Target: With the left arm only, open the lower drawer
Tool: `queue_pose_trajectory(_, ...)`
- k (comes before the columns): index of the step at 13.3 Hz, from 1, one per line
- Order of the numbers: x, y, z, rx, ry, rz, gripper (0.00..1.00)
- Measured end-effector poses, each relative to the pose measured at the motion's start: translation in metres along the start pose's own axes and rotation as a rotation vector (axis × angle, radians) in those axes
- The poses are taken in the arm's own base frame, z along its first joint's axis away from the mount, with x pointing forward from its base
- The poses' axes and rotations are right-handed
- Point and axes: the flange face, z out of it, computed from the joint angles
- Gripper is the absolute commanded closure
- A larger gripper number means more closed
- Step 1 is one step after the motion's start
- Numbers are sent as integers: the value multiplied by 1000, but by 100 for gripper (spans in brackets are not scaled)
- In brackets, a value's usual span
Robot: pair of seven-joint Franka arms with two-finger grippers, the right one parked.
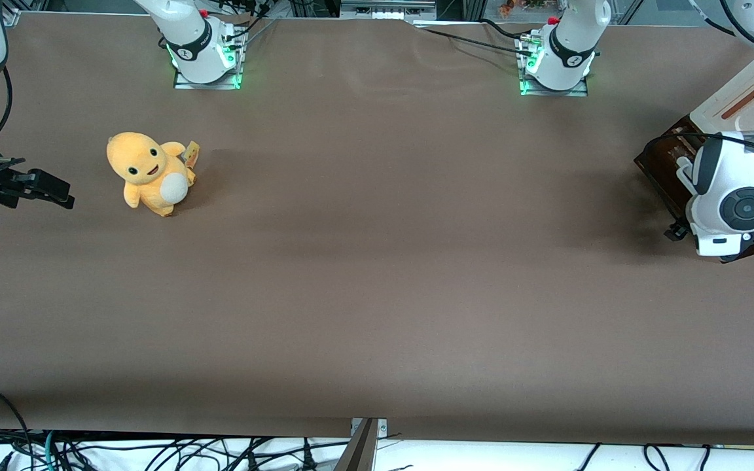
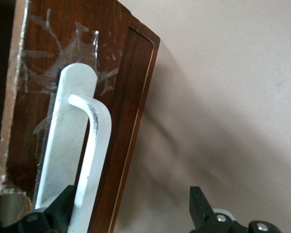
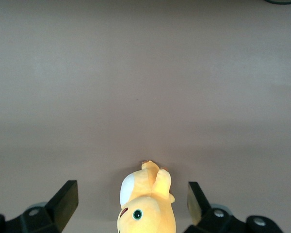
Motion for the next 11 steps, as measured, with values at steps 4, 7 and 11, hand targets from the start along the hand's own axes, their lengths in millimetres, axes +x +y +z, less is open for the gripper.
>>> queue_pose_trajectory(4,-5,8,-6,-7,10,-2,0)
queue_pose_trajectory(7,-12,17,-14,-14,21,-9,0)
queue_pose_trajectory(11,-18,27,-20,-18,34,-20,0)
